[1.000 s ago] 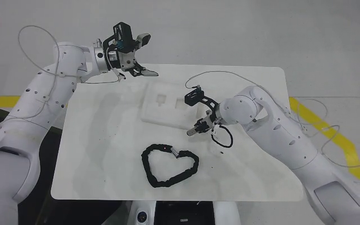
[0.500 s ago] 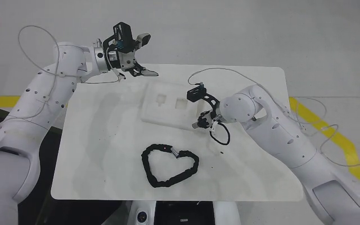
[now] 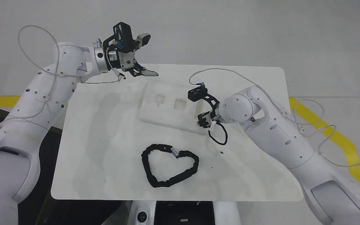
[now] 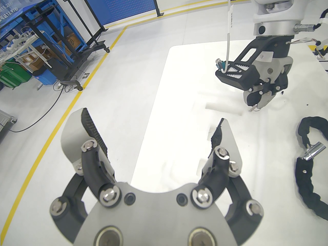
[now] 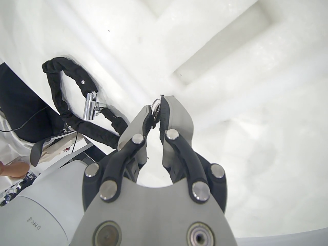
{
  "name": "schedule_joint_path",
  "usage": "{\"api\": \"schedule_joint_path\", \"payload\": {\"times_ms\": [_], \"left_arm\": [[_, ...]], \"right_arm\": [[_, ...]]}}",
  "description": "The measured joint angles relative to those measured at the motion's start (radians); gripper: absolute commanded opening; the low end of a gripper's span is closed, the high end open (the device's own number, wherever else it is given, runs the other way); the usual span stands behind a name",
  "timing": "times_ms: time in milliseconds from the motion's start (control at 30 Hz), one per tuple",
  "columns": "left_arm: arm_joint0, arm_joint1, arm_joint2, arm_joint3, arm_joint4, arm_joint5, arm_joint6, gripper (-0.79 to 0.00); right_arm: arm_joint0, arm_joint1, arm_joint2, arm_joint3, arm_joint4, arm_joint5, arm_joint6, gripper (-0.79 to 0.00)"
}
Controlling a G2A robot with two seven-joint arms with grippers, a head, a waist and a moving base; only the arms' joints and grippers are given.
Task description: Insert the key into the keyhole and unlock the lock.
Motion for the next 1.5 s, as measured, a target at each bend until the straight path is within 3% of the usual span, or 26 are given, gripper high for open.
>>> {"api": "schedule_joint_path", "payload": {"times_ms": [467, 700, 1033, 1267, 1500], "left_arm": [[0.0, 0.0, 0.0, 0.0, 0.0, 0.0, 0.0, 0.0], [0.0, 0.0, 0.0, 0.0, 0.0, 0.0, 0.0, 0.0], [0.0, 0.0, 0.0, 0.0, 0.0, 0.0, 0.0, 0.0], [0.0, 0.0, 0.0, 0.0, 0.0, 0.0, 0.0, 0.0], [0.0, 0.0, 0.0, 0.0, 0.0, 0.0, 0.0, 0.0]], "right_arm": [[0.008, 0.003, 0.008, -0.067, -0.16, 0.095, 0.023, -0.785], [-0.011, 0.017, 0.057, -0.127, -0.19, 0.096, 0.056, -0.785], [-0.115, 0.055, 0.219, -0.178, -0.092, -0.025, -0.005, -0.785], [-0.208, 0.085, 0.373, -0.175, 0.062, -0.193, -0.077, -0.785], [-0.298, 0.11, 0.502, -0.196, 0.167, -0.268, -0.128, -0.785]]}}
